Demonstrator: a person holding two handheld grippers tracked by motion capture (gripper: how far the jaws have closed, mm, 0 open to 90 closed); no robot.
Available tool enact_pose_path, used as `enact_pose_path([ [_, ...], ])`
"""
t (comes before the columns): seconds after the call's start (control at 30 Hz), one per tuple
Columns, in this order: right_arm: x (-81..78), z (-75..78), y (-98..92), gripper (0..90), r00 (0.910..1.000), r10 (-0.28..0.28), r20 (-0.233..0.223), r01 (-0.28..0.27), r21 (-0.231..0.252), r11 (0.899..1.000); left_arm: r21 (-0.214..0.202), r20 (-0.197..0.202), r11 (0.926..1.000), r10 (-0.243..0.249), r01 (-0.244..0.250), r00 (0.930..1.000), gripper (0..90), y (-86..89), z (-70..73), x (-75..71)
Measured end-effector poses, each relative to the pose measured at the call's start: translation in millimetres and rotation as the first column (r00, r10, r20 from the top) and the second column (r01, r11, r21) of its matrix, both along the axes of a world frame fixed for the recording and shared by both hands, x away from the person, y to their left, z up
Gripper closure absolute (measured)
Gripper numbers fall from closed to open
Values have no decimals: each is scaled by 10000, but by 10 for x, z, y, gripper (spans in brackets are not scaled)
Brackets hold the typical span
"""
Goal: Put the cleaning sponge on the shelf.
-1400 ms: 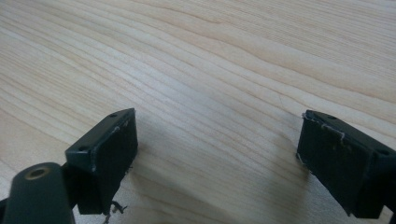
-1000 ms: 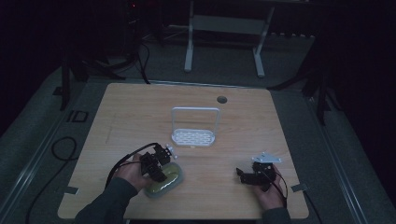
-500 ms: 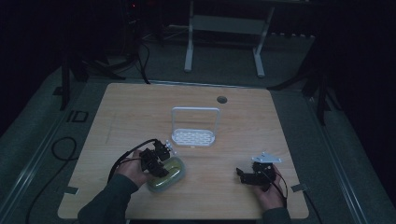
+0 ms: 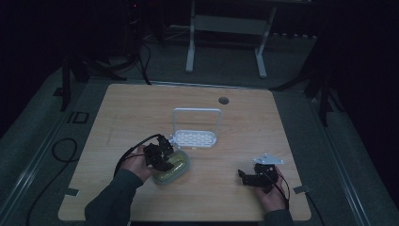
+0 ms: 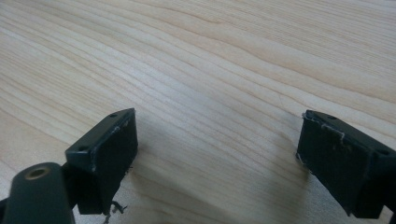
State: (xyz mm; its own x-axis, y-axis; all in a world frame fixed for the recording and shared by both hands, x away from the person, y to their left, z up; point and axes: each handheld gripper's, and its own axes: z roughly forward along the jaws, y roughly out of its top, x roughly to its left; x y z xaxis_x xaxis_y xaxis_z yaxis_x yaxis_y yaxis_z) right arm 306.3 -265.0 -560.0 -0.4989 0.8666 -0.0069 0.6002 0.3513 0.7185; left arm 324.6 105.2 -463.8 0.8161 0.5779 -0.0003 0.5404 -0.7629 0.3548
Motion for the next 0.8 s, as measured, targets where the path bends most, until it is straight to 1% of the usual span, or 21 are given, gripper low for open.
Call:
enact_pose_path([
  [0.07, 0, 0, 0, 119, 10000, 4, 5, -4, -3, 10000, -22, 82, 10000, -47, 48, 10000, 718, 7, 6, 31],
  [0.13, 0, 0, 0, 119, 10000, 4, 6, -4, -4, 10000, -18, 131, 10000, 7, -6, 9999, 718, 16, 17, 67],
  [0.17, 0, 0, 0, 119, 10000, 4, 5, -4, -4, 10000, 15, 169, 10000, -28, 27, 9999, 718, 21, 24, 84],
  [0.23, 1, 0, -1, 119, 10000, 8, 7, -8, -6, 10000, -68, 300, 9999, -146, 148, 9994, 717, 39, 36, 109],
  [0.3, 1, -1, -1, 119, 10000, 13, 14, -13, -9, 10000, -20, 426, 9998, -205, 206, 9989, 717, 55, 49, 128],
  [0.5, 2, -1, -2, 119, 10000, 27, 25, -27, -22, 10000, 9, 610, 9995, -307, 307, 9977, 718, 90, 73, 178],
  [0.6, 2, -1, -2, 119, 10000, 31, 24, -31, -23, 10000, 72, 634, 9991, -414, 410, 9971, 717, 95, 77, 207],
  [0.67, 2, -1, -2, 119, 10000, 29, 25, -29, -22, 10000, 50, 607, 9992, -396, 393, 9974, 717, 95, 70, 224],
  [0.8, 2, -1, -2, 119, 10000, 25, 24, -25, -20, 10000, 156, 528, 9990, -438, 430, 9976, 717, 95, 70, 262],
])
